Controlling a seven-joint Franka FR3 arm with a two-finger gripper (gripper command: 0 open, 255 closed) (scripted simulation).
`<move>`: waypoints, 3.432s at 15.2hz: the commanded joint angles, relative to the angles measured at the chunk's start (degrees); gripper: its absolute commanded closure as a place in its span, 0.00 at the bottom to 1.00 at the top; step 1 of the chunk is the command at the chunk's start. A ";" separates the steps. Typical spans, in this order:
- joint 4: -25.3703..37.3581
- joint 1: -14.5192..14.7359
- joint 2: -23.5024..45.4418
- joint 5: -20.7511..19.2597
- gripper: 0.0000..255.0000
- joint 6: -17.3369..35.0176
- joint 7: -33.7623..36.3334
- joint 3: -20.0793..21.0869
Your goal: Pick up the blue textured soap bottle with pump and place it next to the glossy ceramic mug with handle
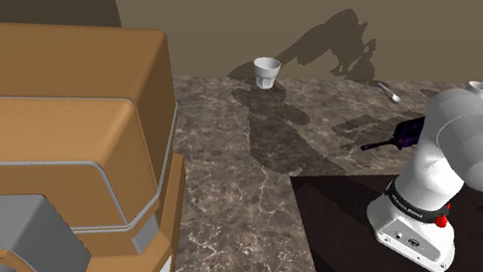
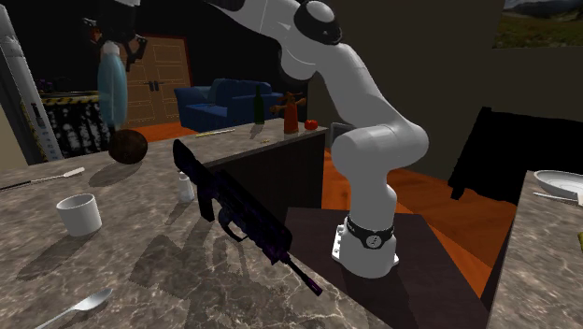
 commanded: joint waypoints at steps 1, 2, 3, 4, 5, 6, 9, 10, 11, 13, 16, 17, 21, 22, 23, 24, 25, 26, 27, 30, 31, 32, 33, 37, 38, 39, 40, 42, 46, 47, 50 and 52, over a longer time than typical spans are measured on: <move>-2.73 -1.75 -0.26 -0.04 1.00 1.55 0.78 0.56; -4.05 -2.56 -0.42 -0.09 1.00 2.30 1.16 0.79; -5.31 -3.32 -0.59 -0.17 1.00 3.04 1.53 0.99; -6.52 -4.04 -0.77 -0.26 1.00 3.76 1.88 1.16; -7.70 -4.72 -0.95 -0.36 1.00 4.47 2.23 1.31; -8.83 -5.36 -1.13 -0.49 1.00 5.16 2.56 1.43; -12.00 -7.08 -1.71 -0.94 1.00 7.17 3.53 1.67; -12.99 -7.59 -1.90 -1.11 1.00 7.82 3.84 1.70; -13.95 -8.07 -2.10 -1.29 1.00 8.46 4.15 1.72; -15.79 -8.96 -2.51 -1.68 1.00 9.72 4.75 1.70; -18.36 -10.11 -3.12 -2.34 1.00 11.54 5.61 1.53; -19.16 -10.45 -3.33 -2.58 1.00 12.14 5.89 1.44; -22.17 -11.62 -4.15 -3.59 1.00 14.46 6.99 0.93; -22.88 -11.87 -4.36 -3.86 1.00 15.03 7.26 0.77; -23.56 -12.10 -4.57 -4.13 1.00 15.59 7.53 0.59; -24.22 -12.31 -4.78 -4.42 1.00 16.15 7.79 0.40; -24.87 -12.51 -4.99 -4.71 1.00 16.70 8.06 0.20; -25.50 -12.69 -5.19 -5.00 1.00 17.25 8.32 -0.02; -26.10 -12.86 -5.40 -5.30 1.00 17.79 8.58 -0.24; -27.83 -13.28 -6.03 -6.24 1.00 19.39 9.36 -0.99; -28.37 -13.39 -6.24 -6.56 1.00 19.92 9.61 -1.26; -28.90 -13.49 -6.45 -6.89 1.00 20.44 9.87 -1.55; -29.41 -13.58 -6.66 -7.22 1.00 20.96 10.13 -1.84; -31.30 -13.81 -7.50 -8.60 1.00 23.00 11.14 -3.11; -31.73 -13.84 -7.71 -8.96 1.00 23.50 11.39 -3.45; -32.15 -13.85 -7.93 -9.32 1.00 23.99 11.65 -3.80; -32.55 -13.86 -8.14 -9.69 1.00 24.48 11.90 -4.16; -33.32 -13.84 -8.58 -10.43 1.00 25.46 12.41 -4.89; -34.68 -13.69 -9.46 -11.98 1.00 27.36 13.42 -6.46; -34.98 -13.63 -9.68 -12.37 1.00 27.83 13.67 -6.87; -35.81 -13.39 -10.37 -13.59 1.00 29.21 14.43 -8.12; -36.30 -13.20 -10.85 -14.42 1.00 30.11 14.94 -8.99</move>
